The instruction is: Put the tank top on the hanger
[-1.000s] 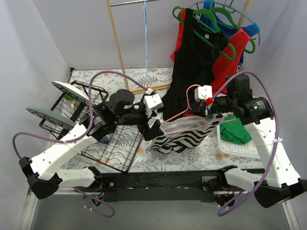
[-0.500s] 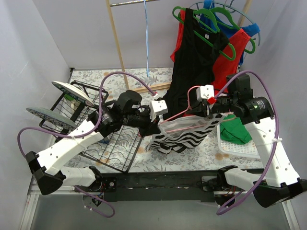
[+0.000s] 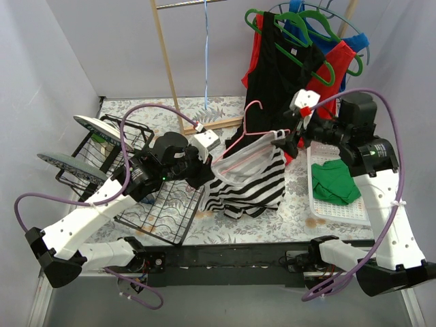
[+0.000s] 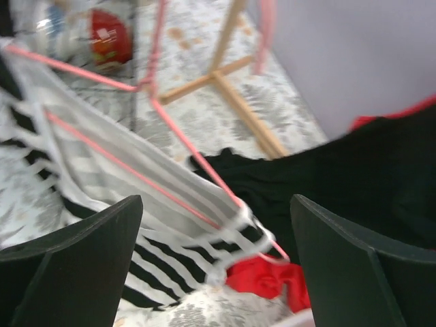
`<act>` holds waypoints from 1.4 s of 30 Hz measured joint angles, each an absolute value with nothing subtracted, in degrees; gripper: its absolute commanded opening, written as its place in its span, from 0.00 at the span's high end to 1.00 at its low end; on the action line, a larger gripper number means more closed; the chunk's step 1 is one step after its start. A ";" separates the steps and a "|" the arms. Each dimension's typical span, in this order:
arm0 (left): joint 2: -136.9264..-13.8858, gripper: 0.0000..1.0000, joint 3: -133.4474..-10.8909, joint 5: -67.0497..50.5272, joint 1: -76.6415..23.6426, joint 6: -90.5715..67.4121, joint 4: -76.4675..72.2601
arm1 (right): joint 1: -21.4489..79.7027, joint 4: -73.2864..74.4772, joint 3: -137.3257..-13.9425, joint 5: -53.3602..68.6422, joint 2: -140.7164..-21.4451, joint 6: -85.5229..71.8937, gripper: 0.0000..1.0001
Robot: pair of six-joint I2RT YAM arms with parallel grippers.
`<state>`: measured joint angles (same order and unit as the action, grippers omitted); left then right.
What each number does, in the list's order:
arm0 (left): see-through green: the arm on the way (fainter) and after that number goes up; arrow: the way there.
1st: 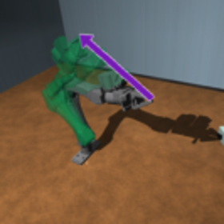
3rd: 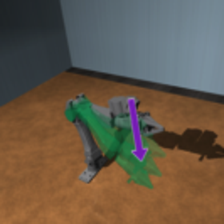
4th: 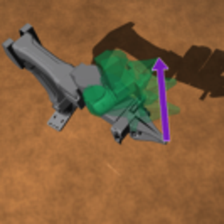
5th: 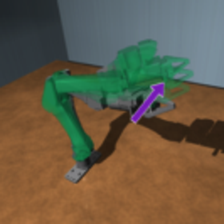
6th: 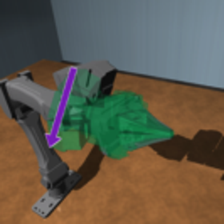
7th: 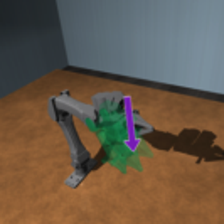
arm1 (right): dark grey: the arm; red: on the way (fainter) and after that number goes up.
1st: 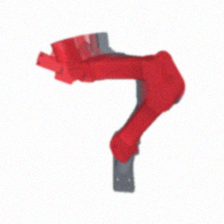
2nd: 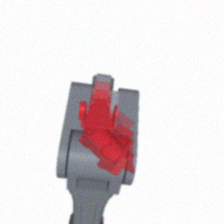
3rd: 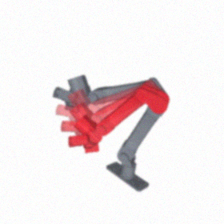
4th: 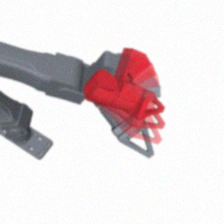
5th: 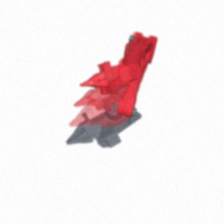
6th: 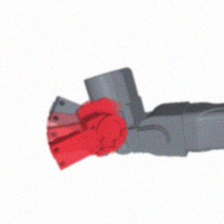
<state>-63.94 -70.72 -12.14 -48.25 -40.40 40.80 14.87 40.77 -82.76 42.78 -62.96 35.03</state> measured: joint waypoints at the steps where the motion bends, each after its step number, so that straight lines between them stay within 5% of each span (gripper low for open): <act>1: -63.94 1.00 -70.72 -10.83 -48.16 -41.25 40.95 | 14.09 39.57 -83.83 40.84 -62.96 33.45 0.01; 8: -64.71 1.00 -73.17 -0.51 -48.03 -46.22 41.45 | 10.39 31.79 -85.52 28.10 -60.99 24.99 0.02; 15: -71.66 1.00 -85.71 9.26 -47.00 -50.48 39.94 | 6.96 26.11 -72.79 23.05 -56.55 20.03 0.02; 34: -104.47 1.00 -125.97 21.74 -44.31 -50.37 38.83 | -0.19 14.26 -47.42 32.16 -53.08 13.19 0.03; 42: -109.14 1.00 -128.31 22.79 -44.29 -49.91 37.10 | -1.39 12.36 -45.06 36.23 -52.88 12.14 0.04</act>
